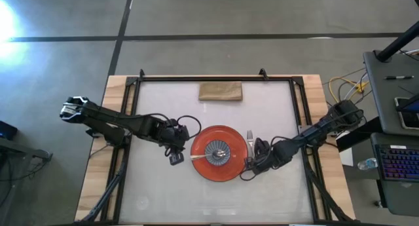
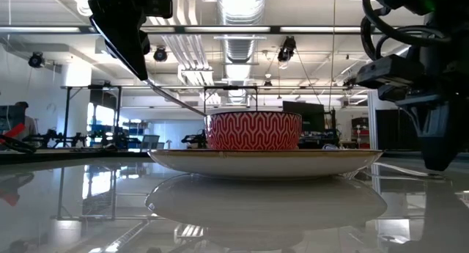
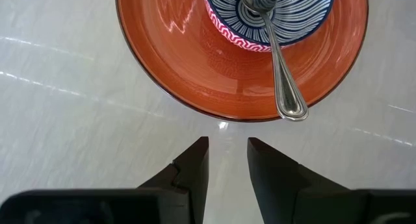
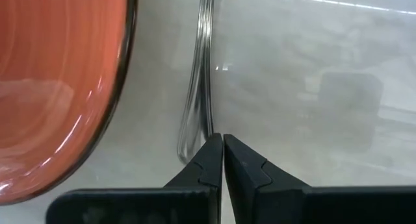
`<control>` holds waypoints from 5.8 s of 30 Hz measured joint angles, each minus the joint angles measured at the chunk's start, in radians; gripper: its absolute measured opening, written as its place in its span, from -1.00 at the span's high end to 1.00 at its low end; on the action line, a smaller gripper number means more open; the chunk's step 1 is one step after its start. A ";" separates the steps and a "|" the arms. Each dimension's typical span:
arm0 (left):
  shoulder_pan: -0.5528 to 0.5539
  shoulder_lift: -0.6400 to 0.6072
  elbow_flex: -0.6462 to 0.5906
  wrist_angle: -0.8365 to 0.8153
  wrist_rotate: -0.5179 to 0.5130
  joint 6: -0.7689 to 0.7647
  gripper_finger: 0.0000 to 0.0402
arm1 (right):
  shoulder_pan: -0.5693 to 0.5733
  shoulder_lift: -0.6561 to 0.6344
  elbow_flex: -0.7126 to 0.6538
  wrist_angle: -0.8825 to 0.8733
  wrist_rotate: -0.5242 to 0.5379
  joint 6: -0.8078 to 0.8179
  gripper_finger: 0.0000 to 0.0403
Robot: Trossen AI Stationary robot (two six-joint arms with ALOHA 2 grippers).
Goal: Set table place
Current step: Move the fork from the middle right to the right side of the orange plate, then return to Home Position
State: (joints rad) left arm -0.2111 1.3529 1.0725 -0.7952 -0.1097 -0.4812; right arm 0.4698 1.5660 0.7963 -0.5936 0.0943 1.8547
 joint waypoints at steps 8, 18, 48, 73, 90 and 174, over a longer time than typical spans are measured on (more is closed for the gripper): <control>0.000 0.000 0.000 0.000 0.000 0.000 0.55 | 0.009 0.017 0.000 0.012 -0.016 -0.003 0.96; 0.000 0.000 0.000 0.000 -0.001 -0.003 0.55 | 0.013 0.027 0.000 0.042 -0.016 -0.004 0.96; -0.026 -0.253 0.179 0.464 0.439 0.307 0.55 | 0.218 -0.382 0.477 0.356 0.490 -1.386 0.96; 0.184 -0.956 -0.804 1.173 0.292 0.178 0.55 | -0.522 -1.367 -0.519 0.802 -0.387 -1.469 0.96; 0.192 -1.337 -1.064 1.054 0.220 0.011 0.55 | -0.545 -1.564 -0.787 0.905 -0.302 -1.488 0.96; 0.191 -1.100 -1.066 1.033 0.214 -0.010 0.55 | -0.545 -1.505 -0.787 0.881 -0.294 -1.454 0.96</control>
State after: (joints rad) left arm -0.0200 0.2527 0.0063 0.2375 0.1040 -0.4908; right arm -0.0750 0.0608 0.0093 0.2874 -0.2001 0.4004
